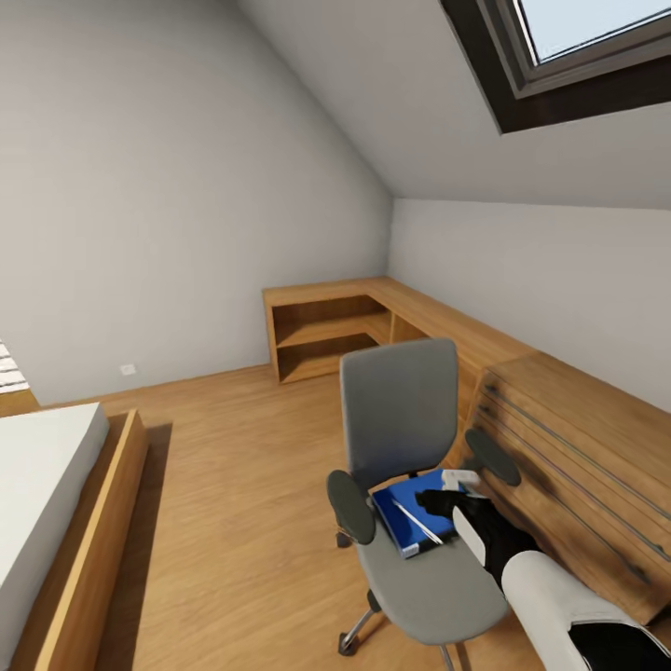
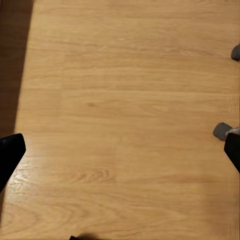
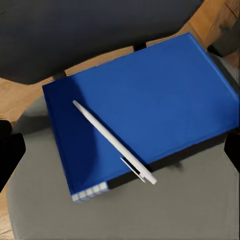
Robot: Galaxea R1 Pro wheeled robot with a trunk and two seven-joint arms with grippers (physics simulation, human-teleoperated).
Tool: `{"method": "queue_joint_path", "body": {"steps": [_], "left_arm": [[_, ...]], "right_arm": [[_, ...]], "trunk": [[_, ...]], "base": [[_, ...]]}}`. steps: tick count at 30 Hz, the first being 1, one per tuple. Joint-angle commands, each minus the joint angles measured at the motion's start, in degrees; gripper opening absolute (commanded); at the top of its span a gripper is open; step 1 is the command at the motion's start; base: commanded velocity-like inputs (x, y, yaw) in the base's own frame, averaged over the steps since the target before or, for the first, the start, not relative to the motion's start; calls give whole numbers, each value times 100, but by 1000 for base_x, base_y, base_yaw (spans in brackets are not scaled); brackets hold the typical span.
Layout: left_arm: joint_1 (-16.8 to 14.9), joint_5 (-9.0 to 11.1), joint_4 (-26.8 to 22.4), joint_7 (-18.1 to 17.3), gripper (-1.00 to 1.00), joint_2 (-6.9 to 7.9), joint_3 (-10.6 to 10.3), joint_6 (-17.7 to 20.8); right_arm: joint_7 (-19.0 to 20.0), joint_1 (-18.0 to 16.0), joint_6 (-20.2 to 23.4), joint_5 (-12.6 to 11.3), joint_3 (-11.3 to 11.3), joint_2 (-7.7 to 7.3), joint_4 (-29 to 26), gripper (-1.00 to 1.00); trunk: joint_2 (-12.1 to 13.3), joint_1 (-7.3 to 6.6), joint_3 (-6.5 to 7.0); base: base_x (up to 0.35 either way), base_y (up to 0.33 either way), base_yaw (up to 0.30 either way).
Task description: In the bedroom, organize the workspace by keeping the computer under the desk, ensuring the monitor is on the desk, placing the keyboard on the desk next to the monitor, placing the mouse on the desk next to the keyboard, moving the folder from the swivel chair onto the desk next to the mouse, stacking the notebook on top of the folder with the pen on top of the notebook, and positioning the swivel chair next to the desk.
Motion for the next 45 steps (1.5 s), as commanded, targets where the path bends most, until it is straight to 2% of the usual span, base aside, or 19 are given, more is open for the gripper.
{"method": "queue_joint_path", "body": {"steps": [1, 7, 12, 15, 18, 20, 21, 24, 33, 35, 38, 45], "left_arm": [[-3, -18, 1, 18, 100, -5, 12, -14], [-3, -18, 1, 18, 100, -3, 11, -14], [-3, -18, 1, 18, 100, 3, 11, -14], [-3, -18, 1, 18, 100, 5, 11, -14], [-3, -18, 1, 18, 100, 9, 13, -14], [-3, -18, 1, 18, 100, 12, 12, -14], [-3, -18, 1, 18, 100, 21, 11, -14], [-3, -18, 1, 18, 100, 29, 11, -14], [-3, -17, 1, 18, 100, 32, 19, -14], [-3, -18, 1, 18, 100, 33, 19, -14], [-3, -18, 1, 18, 100, 33, 20, -14], [-3, -18, 1, 18, 100, 33, 20, -14]], "right_arm": [[-1, -2, 89, 122, 59, -3, -16, 100], [20, -2, 238, 691, 178, 1, -20, 100], [27, 1, 269, 828, 203, -11, -14, 100], [29, 1, 283, 863, 231, -9, -5, 100], [34, 2, 332, 883, 374, -8, 4, 100], [36, -1, 416, 887, 567, -8, 11, 100], [37, -2, 481, 885, 742, -3, 15, 100], [39, -1, 531, 884, 879, -3, 18, 100], [49, 0, 591, 886, 951, -8, 27, 100], [242, 0, 693, 889, 964, -8, 48, 100], [738, -1, 756, 906, 976, -16, 60, 100], [1014, 3, 906, 920, 979, -39, 63, 100]], "trunk": [[-3, 3, -6], [-3, 3, -6], [-3, 3, -6], [-3, 3, -6], [-3, 3, -6], [-3, 3, -6], [-3, 3, -6], [-3, 3, -6], [-3, 3, -6], [-3, 3, -6], [-3, 3, -6], [-3, 3, -6]], "base": [[281, 0, 0], [222, 0, 0], [48, 0, 0], [11, 0, 0], [5, 0, 0], [2, 0, 0], [60, 0, 0], [168, 0, 0], [69, 0, 0], [6, 0, 0], [2, 0, 0], [0, 0, 0]]}}
